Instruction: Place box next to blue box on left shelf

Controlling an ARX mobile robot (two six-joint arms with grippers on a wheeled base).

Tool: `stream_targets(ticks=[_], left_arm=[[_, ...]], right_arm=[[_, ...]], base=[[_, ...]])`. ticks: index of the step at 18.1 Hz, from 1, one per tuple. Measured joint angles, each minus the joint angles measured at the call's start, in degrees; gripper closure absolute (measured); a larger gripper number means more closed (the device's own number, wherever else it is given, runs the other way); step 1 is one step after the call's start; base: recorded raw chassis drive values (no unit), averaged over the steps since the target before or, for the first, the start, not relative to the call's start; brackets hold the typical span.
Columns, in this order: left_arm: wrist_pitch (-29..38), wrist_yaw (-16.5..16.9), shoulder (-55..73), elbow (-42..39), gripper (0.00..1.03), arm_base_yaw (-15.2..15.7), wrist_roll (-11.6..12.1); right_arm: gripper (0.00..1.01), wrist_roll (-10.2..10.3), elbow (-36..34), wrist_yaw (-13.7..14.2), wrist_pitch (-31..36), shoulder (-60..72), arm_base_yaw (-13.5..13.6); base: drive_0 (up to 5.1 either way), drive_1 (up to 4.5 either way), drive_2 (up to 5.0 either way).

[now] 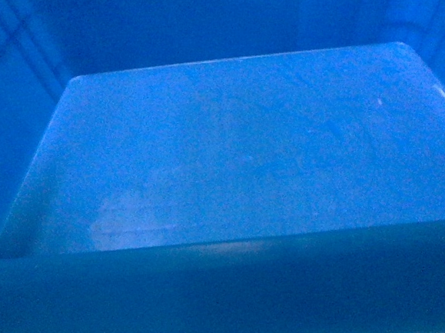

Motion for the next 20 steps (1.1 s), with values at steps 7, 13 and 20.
stream_targets(ticks=[7,13,20], left_arm=[[-0.09,0.04,0.00,0.00,0.73,0.00,-0.07],[-0.13,-0.17,-0.17,0.00,0.73,0.11,0.15],[-0.07,0.00,-0.15,0.00,0.73,0.11,0.13]], right_arm=[[0.89,0.00,0.00,0.07,-0.15,0.04,0.02],[0.89,0.04,0.00,-0.11,0.07,0.20,0.00],[0.89,0.02,0.00,-0.13,-0.09,0.15,0.02]], base=[[-5.0,2.48,2.5],[-2.5,1.23,1.2],[0.0,0.00,0.0]])
